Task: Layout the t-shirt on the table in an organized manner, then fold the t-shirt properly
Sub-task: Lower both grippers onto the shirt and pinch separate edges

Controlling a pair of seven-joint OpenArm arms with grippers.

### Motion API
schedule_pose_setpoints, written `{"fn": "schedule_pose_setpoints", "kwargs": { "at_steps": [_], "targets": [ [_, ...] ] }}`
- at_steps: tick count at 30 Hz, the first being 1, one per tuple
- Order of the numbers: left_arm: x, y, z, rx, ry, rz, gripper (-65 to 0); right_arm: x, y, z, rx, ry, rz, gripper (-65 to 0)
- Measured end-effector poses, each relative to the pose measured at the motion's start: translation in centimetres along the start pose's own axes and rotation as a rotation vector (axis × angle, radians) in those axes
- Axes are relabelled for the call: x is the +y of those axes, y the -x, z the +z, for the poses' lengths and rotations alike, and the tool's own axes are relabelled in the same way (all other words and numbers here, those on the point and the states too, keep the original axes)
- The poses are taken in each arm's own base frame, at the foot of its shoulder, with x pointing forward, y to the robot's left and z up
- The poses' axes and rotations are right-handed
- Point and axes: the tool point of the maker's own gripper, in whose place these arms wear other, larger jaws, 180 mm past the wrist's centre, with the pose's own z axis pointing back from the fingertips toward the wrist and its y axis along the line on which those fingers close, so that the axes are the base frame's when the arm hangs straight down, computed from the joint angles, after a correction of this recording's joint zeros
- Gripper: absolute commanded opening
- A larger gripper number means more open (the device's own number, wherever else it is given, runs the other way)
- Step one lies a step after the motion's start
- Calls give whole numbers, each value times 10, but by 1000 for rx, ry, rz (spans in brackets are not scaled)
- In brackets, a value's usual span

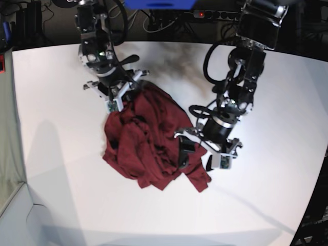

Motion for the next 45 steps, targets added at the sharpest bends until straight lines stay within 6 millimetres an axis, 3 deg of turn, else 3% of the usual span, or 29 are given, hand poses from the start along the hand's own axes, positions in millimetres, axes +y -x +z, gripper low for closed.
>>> {"fn": "schedule_pose_setpoints", "kwargs": {
  "at_steps": [4, 8, 10, 13, 17, 20, 25, 32, 35, 41, 45],
  "targets": [
    [-37, 16, -9, 36, 61, 42, -191, 6, 8, 22, 23, -6, -4, -465],
    [-58, 66, -27, 163, 86, 45, -192, -2, -33, 41, -105, 20, 14, -465],
    [-51, 92, -30, 239, 69, 47, -192, -10, -43, 47, -136, 42, 8, -465],
    [-17, 113, -32, 292, 9, 11, -192, -10, -42, 52, -132, 47, 10, -463],
    [28, 107, -32, 299, -57, -44, -192, -7, -42, 52, -129, 38, 11, -461],
    [47, 104, -27, 297, -84, -71, -192, -7, -45, 52, -137, 38, 12, -461],
    [55, 104, -23, 302, -93, -87, -192, -1, -52, 50, -151, 23, 21, -461],
    [69, 100, -5, 286, -140, -35, -192, 42, -57, 48, -167, -88, 60, -460],
    [75, 95, -5, 272, -153, -28, -192, 52, -44, 38, -125, -116, 62, -442],
    [81, 94, -2, 269, -169, -20, -192, 48, -12, 18, -27, -111, 68, -335],
    [90, 100, 5, 279, -195, -5, -192, 48, -11, 16, -22, -111, 70, -308]
  ]
}}
